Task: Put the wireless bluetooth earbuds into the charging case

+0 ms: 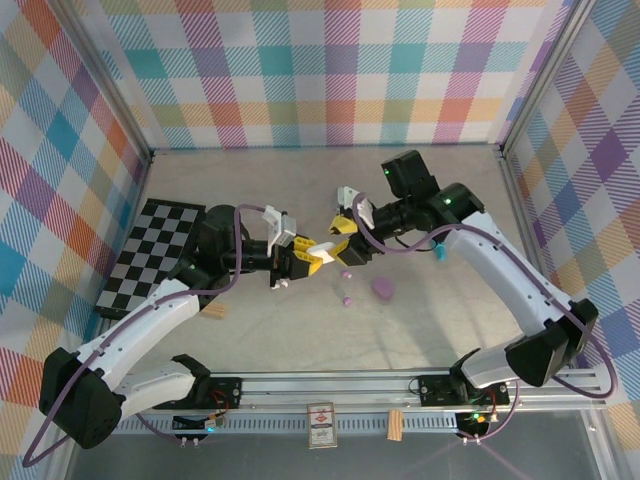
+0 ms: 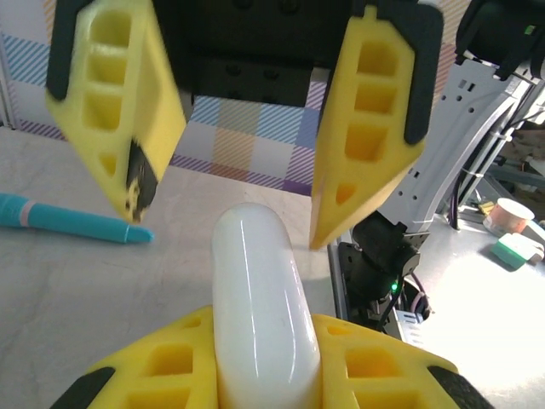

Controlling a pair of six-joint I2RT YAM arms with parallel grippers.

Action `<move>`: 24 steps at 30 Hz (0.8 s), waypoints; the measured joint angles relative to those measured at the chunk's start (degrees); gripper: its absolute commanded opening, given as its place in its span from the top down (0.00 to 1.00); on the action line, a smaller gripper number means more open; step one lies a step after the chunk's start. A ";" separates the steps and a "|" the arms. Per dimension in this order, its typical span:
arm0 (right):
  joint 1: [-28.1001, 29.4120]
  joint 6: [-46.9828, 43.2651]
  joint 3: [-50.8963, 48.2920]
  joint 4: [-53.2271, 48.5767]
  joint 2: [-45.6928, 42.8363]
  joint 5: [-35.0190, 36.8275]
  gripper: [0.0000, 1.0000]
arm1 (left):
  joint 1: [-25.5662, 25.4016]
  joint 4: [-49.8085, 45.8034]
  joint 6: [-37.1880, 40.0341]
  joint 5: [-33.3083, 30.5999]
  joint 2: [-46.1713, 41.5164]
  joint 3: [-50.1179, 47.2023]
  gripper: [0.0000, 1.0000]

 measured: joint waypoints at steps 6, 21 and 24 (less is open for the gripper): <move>0.42 -1.55 0.28 -1.38 1.27 -1.86 0.72 | 0.04 0.15 -0.22 0.48 0.00 0.00 0.89; -2.19 4.94 -6.19 9.94 -6.60 -7.41 0.87 | 0.04 12.70 -7.41 -2.34 -2.91 -4.61 0.53; -2.43 6.12 -6.25 11.93 -7.34 -8.76 0.88 | 0.04 15.28 -9.07 -2.67 -2.89 -5.07 0.58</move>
